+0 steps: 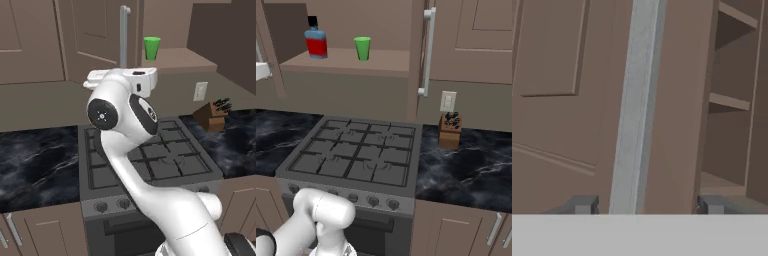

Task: Open the cabinet directly in front. Then move the liquor and the cup to the dining counter with the jar on it.

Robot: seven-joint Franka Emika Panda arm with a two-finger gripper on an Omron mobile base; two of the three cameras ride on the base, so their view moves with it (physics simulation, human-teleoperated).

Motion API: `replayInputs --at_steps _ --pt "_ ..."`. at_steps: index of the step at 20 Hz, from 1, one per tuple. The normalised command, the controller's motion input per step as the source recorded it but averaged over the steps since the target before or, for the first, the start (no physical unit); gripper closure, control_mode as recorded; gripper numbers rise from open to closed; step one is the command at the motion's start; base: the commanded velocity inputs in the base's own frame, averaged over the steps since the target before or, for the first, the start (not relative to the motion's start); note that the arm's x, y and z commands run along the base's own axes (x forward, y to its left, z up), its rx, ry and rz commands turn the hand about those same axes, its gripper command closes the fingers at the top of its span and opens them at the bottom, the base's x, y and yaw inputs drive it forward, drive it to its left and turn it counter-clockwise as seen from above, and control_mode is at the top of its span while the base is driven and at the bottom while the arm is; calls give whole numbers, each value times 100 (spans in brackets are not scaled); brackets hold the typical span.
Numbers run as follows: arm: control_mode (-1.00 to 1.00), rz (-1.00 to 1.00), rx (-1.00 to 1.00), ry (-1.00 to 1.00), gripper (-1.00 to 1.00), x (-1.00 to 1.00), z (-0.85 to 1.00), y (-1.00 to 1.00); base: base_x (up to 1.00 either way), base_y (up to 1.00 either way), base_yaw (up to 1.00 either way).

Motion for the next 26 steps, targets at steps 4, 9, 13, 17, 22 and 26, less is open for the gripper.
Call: replayInputs --at_steps 4,9,13,17,22,26 --pt "-100 0 2 -7 -100 -97 -1 7 0 0 0" --pt "-100 4 5 -9 -100 -97 -5 -8 0 0 0" --pt "-100 30 22 0 -100 -67 0 -74 0 0 0" --pt "-100 40 29 13 -100 -7 0 -71 0 0 0" --pt "-100 34 15 10 -100 38 0 -29 0 0 0" --pt "-100 11 3 5 -100 55 0 -25 0 0 0"
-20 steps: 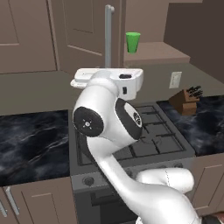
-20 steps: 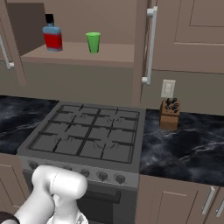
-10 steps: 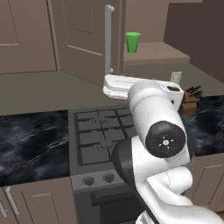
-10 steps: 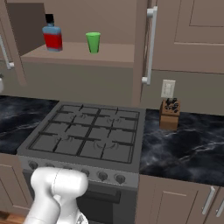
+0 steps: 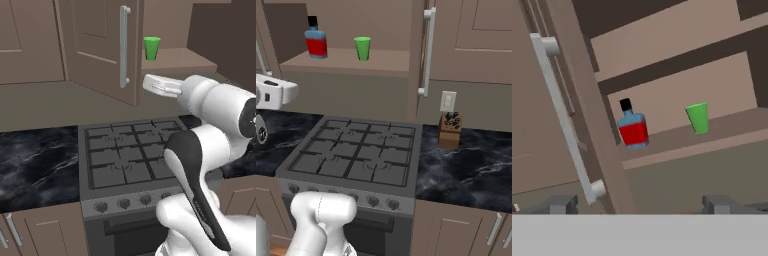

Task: Open the cabinet directly in front. Then move the liquor and the cup to the dining counter with the jar on it.

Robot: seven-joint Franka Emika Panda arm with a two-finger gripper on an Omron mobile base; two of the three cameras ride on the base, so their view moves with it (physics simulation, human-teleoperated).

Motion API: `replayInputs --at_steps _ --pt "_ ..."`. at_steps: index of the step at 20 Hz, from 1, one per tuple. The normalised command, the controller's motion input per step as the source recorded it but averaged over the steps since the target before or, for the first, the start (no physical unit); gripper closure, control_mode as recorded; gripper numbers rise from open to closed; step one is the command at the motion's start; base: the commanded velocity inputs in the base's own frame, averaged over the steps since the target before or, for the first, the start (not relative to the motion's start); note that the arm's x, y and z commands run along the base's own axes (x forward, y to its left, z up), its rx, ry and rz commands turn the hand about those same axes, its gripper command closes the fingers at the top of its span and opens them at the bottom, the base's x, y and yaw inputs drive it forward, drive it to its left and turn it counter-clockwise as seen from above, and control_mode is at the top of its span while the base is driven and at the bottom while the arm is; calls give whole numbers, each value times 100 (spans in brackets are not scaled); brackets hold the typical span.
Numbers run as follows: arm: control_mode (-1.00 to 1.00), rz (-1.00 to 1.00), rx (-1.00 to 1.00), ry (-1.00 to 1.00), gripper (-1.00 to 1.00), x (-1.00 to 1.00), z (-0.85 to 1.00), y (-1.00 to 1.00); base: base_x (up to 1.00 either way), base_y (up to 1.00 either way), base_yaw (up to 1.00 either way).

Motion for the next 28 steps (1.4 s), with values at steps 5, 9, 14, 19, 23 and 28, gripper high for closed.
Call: replayInputs --at_steps 5,9,14,19,23,28 --pt "-100 23 3 1 -100 17 0 -21 0 0 0" --pt "-100 26 2 3 -100 8 0 -15 0 0 0" --pt "-100 12 1 0 -100 35 0 -6 0 0 0" --pt "-100 5 1 0 -100 49 0 0 0 0 0" --pt "-100 11 9 5 -100 56 0 -2 0 0 0" --pt "-100 16 5 18 -100 33 0 0 0 0 0"
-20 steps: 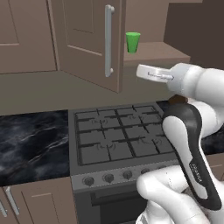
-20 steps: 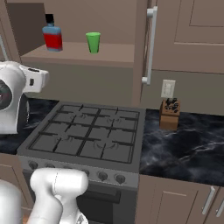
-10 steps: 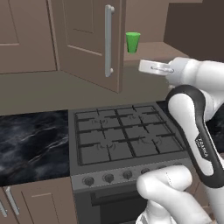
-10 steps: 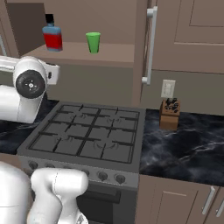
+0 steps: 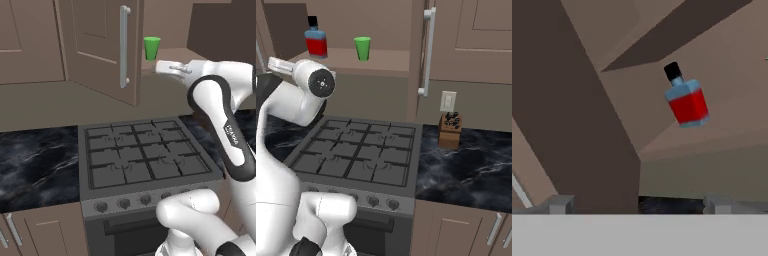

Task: Open the cabinet directly in front. Then move the liquor and the cup to the dining counter with the jar on it.

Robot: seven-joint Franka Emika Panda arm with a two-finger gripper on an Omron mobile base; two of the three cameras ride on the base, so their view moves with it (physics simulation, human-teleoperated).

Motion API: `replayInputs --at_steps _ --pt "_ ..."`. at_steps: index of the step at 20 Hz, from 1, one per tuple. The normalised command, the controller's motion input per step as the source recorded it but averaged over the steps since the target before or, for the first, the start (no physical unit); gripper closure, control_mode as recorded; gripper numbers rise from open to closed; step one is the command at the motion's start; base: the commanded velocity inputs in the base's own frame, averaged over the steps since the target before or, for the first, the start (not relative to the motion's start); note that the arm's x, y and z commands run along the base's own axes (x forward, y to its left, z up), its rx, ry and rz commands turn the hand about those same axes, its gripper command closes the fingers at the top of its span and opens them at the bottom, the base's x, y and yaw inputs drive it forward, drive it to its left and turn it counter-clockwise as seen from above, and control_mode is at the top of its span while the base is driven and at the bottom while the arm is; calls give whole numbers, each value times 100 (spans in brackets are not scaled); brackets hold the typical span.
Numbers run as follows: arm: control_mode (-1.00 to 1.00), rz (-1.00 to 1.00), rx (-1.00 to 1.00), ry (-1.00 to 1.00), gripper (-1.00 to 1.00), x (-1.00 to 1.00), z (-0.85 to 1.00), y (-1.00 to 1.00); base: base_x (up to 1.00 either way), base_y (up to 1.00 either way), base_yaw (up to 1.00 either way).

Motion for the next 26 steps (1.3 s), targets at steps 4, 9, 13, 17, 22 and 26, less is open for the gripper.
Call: replayInputs --at_steps 4,9,13,17,22,26 --pt "-100 17 2 14 -100 29 0 5 0 0 0" --pt "-100 13 0 5 -100 65 -15 38 0 0 0" --pt "-100 4 0 2 -100 64 -23 36 0 0 0" --pt "-100 3 0 -3 -100 49 -25 26 0 0 0" --pt "-100 18 -11 -10 -100 1 -3 93 0 0 0" --pt "-100 18 -26 -7 -100 -7 0 100 0 0 0"
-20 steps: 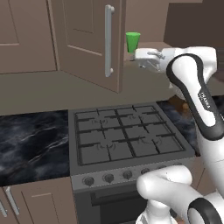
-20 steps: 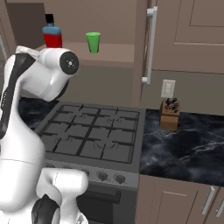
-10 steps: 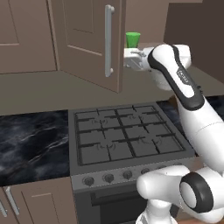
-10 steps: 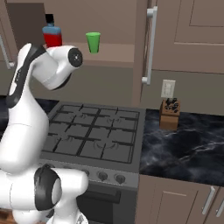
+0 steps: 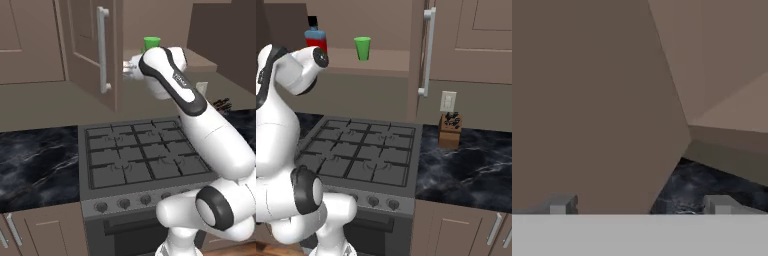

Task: Open the cabinet directly in front. Then move the liquor and the cup to the dining counter with the jar on it.

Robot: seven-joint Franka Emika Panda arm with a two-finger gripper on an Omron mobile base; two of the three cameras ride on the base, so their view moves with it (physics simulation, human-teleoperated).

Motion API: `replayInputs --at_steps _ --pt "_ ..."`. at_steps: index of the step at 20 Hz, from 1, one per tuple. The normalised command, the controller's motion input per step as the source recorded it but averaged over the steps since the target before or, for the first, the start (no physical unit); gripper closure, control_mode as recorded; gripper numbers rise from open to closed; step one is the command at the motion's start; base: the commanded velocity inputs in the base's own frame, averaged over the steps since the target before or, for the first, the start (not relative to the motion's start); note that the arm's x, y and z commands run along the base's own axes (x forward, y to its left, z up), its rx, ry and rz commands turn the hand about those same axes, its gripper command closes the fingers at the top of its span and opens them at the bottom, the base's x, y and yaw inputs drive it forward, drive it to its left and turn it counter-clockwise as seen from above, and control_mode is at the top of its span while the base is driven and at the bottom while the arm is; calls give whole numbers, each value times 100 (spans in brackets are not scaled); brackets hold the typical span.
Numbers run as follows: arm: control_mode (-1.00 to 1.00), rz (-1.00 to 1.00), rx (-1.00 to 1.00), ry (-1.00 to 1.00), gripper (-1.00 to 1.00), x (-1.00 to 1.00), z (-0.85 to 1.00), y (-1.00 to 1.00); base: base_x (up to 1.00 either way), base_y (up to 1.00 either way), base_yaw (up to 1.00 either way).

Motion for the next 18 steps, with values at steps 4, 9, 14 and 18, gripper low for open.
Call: replayInputs --at_steps 4,9,14,18 --pt "-100 13 -28 -4 -100 -6 -12 100 0 0 0" --pt "-100 -9 -13 5 -100 41 -52 90 0 0 0" --pt "-100 -27 -3 -4 -100 23 -33 50 0 0 0" --pt "-100 -2 3 0 -100 -6 0 -16 0 0 0"
